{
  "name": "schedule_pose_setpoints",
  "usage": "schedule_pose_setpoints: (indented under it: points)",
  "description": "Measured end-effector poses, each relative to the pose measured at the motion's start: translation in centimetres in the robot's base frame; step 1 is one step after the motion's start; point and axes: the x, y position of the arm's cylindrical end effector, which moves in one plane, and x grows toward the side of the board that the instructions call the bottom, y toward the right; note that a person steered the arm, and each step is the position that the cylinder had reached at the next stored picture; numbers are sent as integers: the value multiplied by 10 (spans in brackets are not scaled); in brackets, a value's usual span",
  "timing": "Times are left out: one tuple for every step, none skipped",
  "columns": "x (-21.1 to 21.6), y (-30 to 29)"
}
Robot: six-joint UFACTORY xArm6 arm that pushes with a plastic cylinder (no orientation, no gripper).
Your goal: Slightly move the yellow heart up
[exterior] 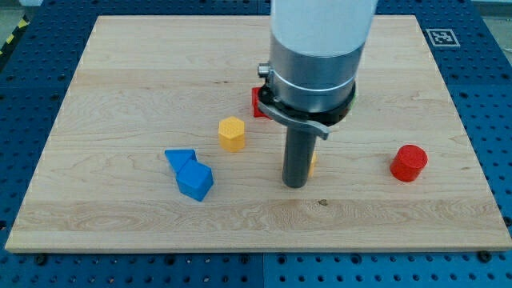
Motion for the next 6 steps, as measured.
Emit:
schedule_pose_setpoints:
  points:
    - [3, 33]
    - [1, 59]
    - [3, 49]
    - [-3, 16]
    - [-16, -5]
    - [-17, -18]
